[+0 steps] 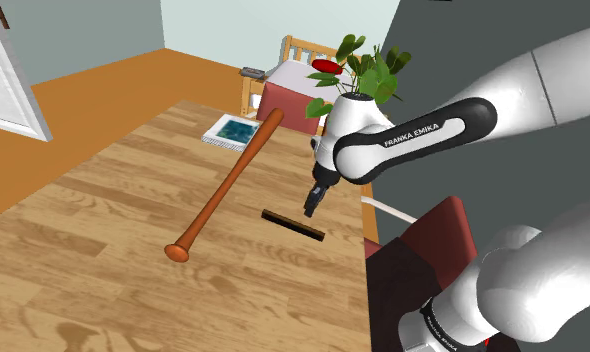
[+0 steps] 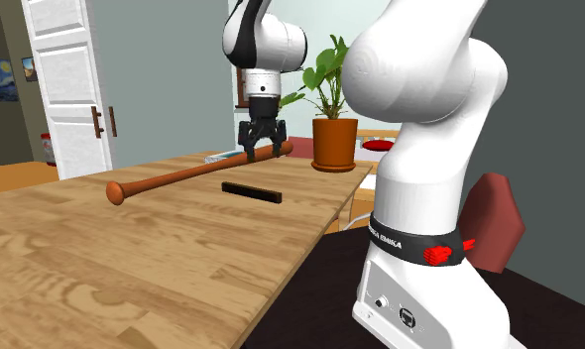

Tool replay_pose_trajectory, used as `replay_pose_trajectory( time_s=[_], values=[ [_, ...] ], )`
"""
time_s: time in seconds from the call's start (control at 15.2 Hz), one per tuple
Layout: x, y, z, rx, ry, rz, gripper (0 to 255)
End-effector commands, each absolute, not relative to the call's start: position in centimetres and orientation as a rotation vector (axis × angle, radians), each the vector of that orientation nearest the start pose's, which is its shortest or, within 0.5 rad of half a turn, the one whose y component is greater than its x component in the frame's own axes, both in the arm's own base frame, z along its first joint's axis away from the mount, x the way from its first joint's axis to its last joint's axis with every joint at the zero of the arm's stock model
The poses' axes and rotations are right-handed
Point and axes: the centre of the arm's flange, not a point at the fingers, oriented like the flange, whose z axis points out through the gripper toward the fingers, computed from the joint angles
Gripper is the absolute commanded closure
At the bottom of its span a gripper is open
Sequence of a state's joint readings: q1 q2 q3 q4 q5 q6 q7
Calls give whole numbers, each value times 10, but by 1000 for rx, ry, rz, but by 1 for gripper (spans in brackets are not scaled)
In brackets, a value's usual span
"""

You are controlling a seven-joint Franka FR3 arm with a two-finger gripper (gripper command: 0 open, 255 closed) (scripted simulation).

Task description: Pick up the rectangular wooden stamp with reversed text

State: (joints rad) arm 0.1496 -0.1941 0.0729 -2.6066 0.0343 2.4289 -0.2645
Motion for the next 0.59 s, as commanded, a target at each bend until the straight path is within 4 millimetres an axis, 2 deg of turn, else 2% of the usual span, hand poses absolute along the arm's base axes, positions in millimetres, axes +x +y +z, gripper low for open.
replay_pose_trajectory(
  time_s=[0.0,0.26,0.53],
  values=[
    [424,106,301,-3027,-791,-41,0],
    [439,128,261,-2980,-927,-63,0],
    [439,128,240,-2980,-927,-63,0]
  ],
)
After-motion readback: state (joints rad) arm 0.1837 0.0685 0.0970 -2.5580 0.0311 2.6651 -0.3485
